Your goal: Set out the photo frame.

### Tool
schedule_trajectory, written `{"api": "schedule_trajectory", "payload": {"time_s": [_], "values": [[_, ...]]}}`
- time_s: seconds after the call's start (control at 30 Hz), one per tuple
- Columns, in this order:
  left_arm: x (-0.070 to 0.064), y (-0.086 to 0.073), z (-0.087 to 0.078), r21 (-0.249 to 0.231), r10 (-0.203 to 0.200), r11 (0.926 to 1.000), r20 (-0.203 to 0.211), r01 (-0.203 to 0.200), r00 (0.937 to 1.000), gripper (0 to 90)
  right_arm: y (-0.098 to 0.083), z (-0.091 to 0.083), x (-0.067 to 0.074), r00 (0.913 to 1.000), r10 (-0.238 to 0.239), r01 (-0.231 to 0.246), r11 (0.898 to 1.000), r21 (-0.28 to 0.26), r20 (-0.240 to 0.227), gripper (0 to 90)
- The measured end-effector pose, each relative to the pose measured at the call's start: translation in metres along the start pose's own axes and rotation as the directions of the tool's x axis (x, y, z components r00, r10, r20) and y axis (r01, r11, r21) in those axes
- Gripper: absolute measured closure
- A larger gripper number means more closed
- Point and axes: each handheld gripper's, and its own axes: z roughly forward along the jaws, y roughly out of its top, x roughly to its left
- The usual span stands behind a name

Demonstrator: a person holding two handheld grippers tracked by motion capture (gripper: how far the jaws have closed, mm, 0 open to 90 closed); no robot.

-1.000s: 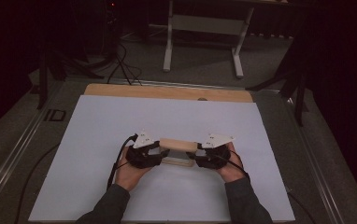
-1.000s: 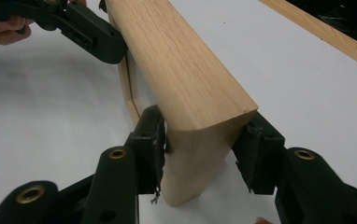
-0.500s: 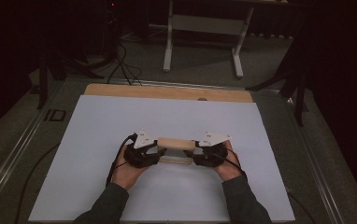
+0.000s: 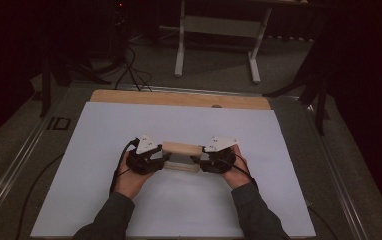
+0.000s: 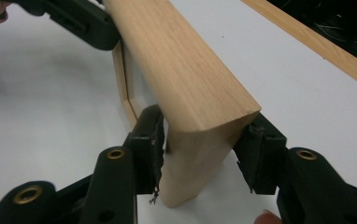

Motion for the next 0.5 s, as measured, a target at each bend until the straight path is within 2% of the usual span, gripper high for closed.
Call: {"api": "schedule_trajectory", "payload": {"time_s": [0.03, 0.07, 0.1, 0.13, 0.27, 0.4, 0.5], "values": [[0.0, 0.0, 0.0, 0.0, 0.0, 1.0, 0.0, 0.0, 1.0, 51.4, 0.0, 0.0, 0.0, 1.0, 0.0, 0.0, 1.0, 0.0, 0.0, 55.4], [0.006, 0.001, 0.002, 0.001, -0.014, 0.9999, 0.031, 0.014, 0.9994, 50.4, 0.002, 0.002, -0.001, 1.0, -0.008, 0.008, 1.0, 0.007, 0.002, 55.0], [0.006, 0.001, 0.002, 0.001, -0.014, 0.9999, 0.031, 0.014, 0.9994, 49.5, 0.002, 0.002, -0.001, 1.0, -0.008, 0.008, 1.0, 0.007, 0.002, 55.0], [0.01, 0.002, 0.005, 0.003, -0.005, 1.0, 0.057, 0.005, 0.9983, 48.8, 0.004, 0.003, -0.002, 0.9998, -0.019, 0.018, 1.0, 0.015, 0.009, 54.5], [0.01, 0.004, 0.01, 0.002, 0.02, 0.9998, 0.076, -0.02, 0.9969, 46.8, 0.004, 0.001, -0.004, 0.9997, -0.025, 0.025, 0.999, 0.023, 0.002, 54.6], [0.013, 0.003, 0.012, -0.005, 0.016, 0.9999, 0.107, -0.016, 0.9942, 46.7, 0.003, -0.001, -0.005, 0.9991, -0.039, 0.039, 0.999, 0.03, 0.016, 54.4], [0.013, 0.004, 0.013, -0.005, 0.012, 0.9999, 0.111, -0.011, 0.9938, 46.7, 0.003, -0.003, -0.005, 0.9988, -0.044, 0.043, 0.998, 0.037, 0.021, 54.5]]}}
